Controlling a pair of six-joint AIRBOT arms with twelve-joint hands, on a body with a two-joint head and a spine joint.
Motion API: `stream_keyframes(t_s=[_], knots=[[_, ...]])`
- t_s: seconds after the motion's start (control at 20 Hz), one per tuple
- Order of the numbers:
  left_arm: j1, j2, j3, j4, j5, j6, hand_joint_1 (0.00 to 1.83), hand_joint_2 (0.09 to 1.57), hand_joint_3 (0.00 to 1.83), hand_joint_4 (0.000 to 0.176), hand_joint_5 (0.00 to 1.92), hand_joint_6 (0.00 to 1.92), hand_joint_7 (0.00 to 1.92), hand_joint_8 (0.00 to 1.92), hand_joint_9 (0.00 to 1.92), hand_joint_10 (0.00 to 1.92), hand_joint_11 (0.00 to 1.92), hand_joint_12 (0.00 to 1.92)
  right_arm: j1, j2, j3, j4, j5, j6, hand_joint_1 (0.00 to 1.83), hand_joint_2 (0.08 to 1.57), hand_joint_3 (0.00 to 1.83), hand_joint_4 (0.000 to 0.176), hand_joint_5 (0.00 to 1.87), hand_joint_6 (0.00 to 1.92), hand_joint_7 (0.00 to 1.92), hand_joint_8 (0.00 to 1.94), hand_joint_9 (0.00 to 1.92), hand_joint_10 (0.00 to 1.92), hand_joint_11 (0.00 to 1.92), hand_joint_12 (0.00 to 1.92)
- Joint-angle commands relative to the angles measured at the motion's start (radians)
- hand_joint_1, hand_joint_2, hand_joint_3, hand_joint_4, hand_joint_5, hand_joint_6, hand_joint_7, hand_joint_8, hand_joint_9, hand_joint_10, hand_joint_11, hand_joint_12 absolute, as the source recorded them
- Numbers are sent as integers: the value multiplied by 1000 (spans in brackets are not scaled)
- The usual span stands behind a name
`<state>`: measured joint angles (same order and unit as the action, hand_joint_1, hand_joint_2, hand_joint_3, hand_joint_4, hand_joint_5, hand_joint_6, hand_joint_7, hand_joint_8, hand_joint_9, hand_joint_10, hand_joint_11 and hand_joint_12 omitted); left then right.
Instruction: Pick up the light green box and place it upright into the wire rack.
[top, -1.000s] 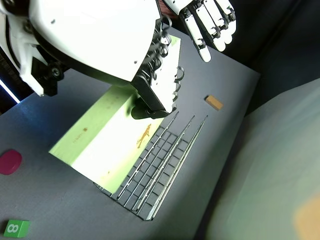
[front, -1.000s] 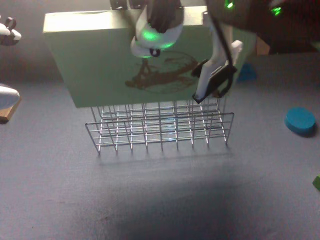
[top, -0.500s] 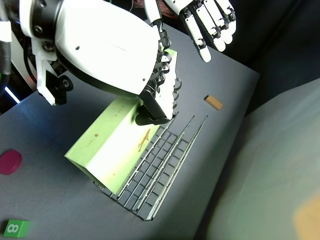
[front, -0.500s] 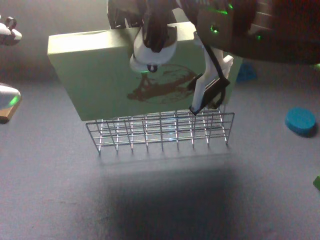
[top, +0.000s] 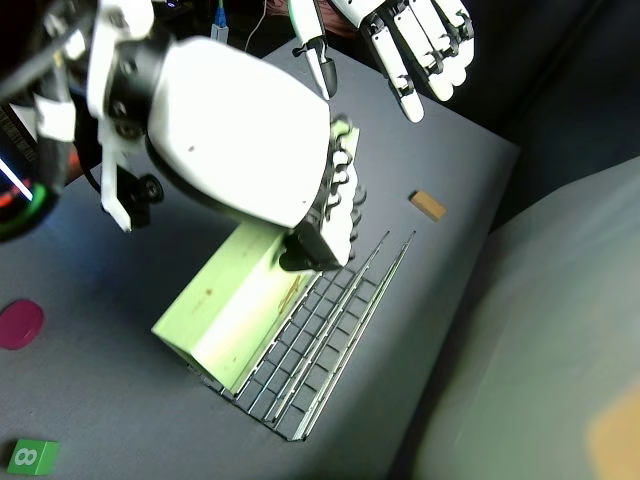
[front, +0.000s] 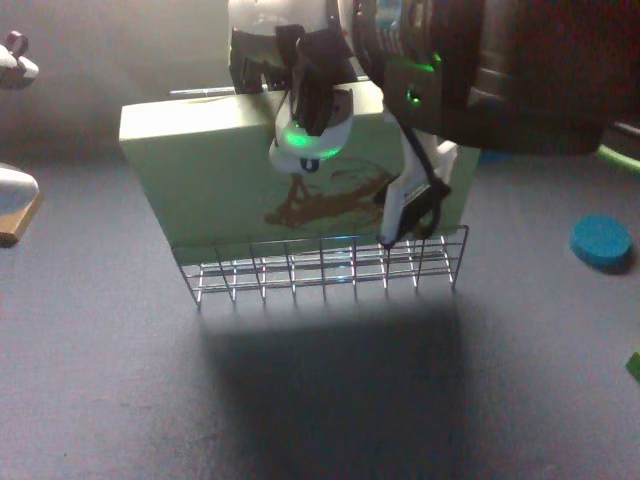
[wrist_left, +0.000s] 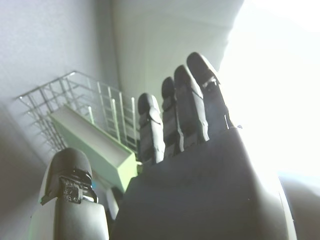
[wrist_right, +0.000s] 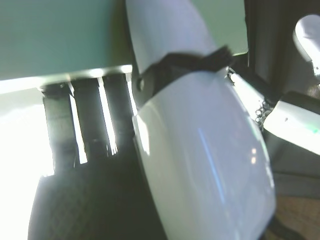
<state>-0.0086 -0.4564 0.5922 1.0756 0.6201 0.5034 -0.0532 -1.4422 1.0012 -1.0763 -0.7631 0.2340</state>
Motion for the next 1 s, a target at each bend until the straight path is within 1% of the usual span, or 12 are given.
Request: stream_keyframes(t_s=[0.0, 0.15, 0.35, 0.5, 0.65, 0.75, 0.95], knots=[[-15, 3, 1, 62, -35, 3, 180, 1192, 1, 93, 278, 1, 223, 1, 207, 0, 0, 722, -3, -5, 7, -87, 39, 15, 1352, 1188, 0, 0, 777, 1090, 842, 1227, 799, 1504, 732, 1581], [-17, 3, -1, 62, -35, -12, 179, 1192, 0, 93, 278, 1, 214, 0, 213, 2, 0, 737, -34, -10, 14, -124, 42, 32, 1352, 1187, 0, 0, 783, 1091, 851, 1218, 788, 1507, 708, 1569], [-23, 2, -2, 62, -32, -14, 180, 1192, 0, 93, 276, 0, 216, 1, 217, 2, 0, 757, -55, -15, 29, -124, 44, 46, 1351, 1191, 1, 0, 755, 1111, 844, 1230, 801, 1503, 746, 1576], [-24, 2, -5, 62, -31, -21, 179, 1192, 0, 94, 274, 0, 218, 2, 218, 2, 0, 759, -76, -17, 37, -125, 43, 59, 1351, 1191, 0, 0, 765, 1101, 839, 1237, 800, 1506, 717, 1566], [-26, 1, -10, 62, -28, -23, 179, 1192, 0, 93, 273, 0, 218, 1, 217, 2, 0, 759, -89, -20, 41, -145, 52, 69, 1352, 1190, 0, 0, 767, 1097, 843, 1235, 798, 1506, 716, 1570], [-26, 1, -12, 62, -28, -28, 176, 1193, 1, 93, 276, 2, 220, 2, 217, 1, 0, 759, -94, -20, 43, -146, 65, 77, 1352, 1190, 0, 0, 767, 1099, 845, 1230, 798, 1503, 735, 1574], [-26, -12, -16, 62, -27, -34, 173, 1195, 1, 93, 275, 1, 220, 1, 216, 1, 0, 759, -99, -20, 43, -145, 68, 78, 1352, 1190, 0, 0, 764, 1102, 856, 1226, 783, 1508, 715, 1569]])
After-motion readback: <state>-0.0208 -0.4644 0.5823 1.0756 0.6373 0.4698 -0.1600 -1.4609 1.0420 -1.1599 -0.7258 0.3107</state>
